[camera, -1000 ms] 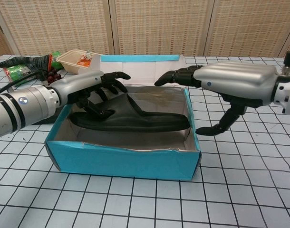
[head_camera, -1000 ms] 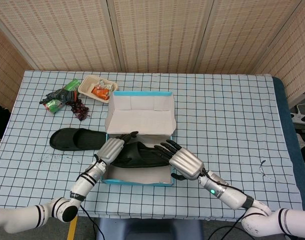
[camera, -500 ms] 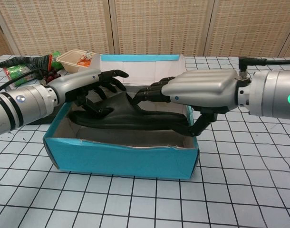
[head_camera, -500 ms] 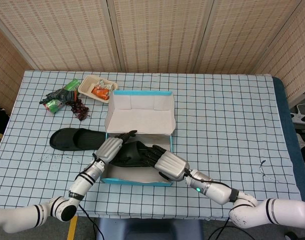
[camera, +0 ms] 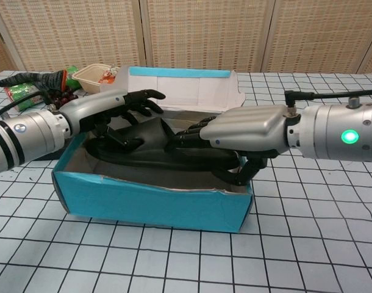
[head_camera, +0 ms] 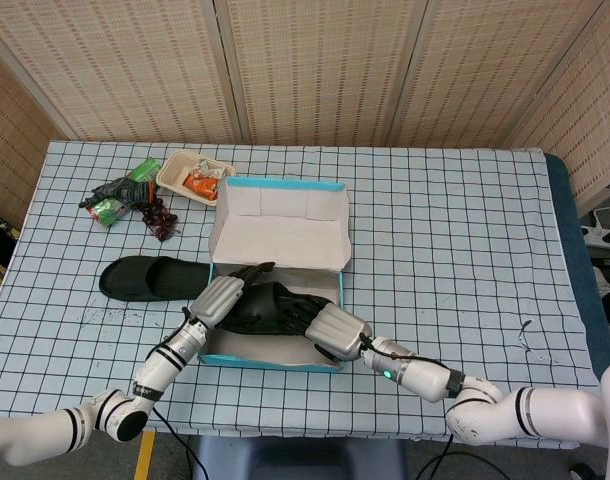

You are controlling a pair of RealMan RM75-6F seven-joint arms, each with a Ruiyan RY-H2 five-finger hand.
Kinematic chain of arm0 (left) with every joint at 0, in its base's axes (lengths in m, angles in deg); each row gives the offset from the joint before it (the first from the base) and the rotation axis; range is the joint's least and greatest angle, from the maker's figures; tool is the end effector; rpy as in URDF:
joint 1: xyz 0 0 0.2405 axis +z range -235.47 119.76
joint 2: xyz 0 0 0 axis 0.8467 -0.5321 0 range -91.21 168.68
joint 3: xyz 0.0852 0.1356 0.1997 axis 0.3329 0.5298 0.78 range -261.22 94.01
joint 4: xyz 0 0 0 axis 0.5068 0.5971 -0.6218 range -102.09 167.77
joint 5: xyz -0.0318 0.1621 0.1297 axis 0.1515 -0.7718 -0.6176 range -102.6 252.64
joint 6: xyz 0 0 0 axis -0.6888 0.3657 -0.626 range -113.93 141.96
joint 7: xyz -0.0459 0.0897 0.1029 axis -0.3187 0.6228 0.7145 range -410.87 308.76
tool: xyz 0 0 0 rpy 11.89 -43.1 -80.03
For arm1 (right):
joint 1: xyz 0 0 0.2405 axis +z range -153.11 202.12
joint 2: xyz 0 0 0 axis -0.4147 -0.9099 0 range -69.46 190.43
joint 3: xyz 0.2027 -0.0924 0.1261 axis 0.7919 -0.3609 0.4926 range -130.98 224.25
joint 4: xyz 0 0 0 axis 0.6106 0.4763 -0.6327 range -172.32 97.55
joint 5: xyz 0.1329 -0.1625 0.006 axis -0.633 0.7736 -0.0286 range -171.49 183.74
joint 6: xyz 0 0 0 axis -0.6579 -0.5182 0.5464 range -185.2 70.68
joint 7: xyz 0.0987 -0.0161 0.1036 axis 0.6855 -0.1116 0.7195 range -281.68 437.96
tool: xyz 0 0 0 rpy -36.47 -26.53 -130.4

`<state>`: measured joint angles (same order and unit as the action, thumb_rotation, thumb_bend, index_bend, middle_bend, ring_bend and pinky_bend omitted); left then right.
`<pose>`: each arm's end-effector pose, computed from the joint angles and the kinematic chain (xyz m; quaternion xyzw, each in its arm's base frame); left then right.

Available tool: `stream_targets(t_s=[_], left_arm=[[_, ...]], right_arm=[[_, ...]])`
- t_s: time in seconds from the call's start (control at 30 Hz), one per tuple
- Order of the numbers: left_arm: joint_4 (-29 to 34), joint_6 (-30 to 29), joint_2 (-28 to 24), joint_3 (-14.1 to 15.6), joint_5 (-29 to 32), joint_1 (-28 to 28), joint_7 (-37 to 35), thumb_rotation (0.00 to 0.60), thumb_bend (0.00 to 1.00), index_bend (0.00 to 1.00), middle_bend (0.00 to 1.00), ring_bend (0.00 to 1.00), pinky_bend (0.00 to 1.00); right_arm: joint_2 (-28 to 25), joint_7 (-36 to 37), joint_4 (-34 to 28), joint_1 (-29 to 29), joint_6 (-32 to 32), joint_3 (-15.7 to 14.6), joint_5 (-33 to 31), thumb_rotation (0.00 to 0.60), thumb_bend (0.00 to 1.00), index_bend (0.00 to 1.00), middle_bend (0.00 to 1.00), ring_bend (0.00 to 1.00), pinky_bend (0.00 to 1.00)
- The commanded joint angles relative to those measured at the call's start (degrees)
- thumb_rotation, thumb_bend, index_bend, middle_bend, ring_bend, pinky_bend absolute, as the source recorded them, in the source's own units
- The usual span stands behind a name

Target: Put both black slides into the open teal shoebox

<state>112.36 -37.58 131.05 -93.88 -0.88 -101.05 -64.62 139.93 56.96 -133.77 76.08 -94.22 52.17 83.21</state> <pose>-0.1289 0.3396 -0.0383 -0.6832 -0.5047 -0.4626 0.2538 -0.0916 -0.3012 -0.0259 0.9011 -0.2277 0.2844 0.2350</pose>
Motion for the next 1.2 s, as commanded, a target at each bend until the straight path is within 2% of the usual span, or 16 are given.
stream_targets(t_s=[0.03,0.3,0.53,0.9,1.2], left_arm=[[-1.2,-0.1,0.0,0.5,-2.4,-0.2,-3.9,0.600,0.45,0.00,0.03,0.01,0.21],[-3.1,-2.1,0.0,1.4,-7.3,-0.6,-12.4,0.600,0.44,0.00,0.02,0.00,0.20],[-2.1,-1.4,-0.9,2.5,-8.5,-1.0,-17.1,0.600,0.45,0.00,0.02,0.00,0.19],[-1.2,-2.4,-2.3,2.2,-10.2,-1.7,-26.5,0.600,0.45,0.00,0.02,0.00,0.18],[-1.8,-4.7,-4.0,1.7,-11.0,-1.8,-29.3,0.600,0.44,0.00,0.02,0.00,0.18]], right_arm=[[0.8,1.2,1.1,0.8,0.9,-0.2,-0.3,0.600,0.64,0.00,0.00,0.00,0.00],[2.0,0.6,3.2,1.9,1.1,-1.1,-1.6,0.600,0.65,0.00,0.00,0.00,0.00],[3.2,-1.7,4.2,2.9,1.3,-1.5,-4.3,0.600,0.64,0.00,0.00,0.00,0.00],[4.9,-6.7,4.9,4.4,1.0,-2.7,-9.6,0.600,0.64,0.00,0.00,0.00,0.00],[5.5,-9.8,4.7,5.6,-0.5,-3.5,-13.5,0.600,0.64,0.00,0.00,0.00,0.00]])
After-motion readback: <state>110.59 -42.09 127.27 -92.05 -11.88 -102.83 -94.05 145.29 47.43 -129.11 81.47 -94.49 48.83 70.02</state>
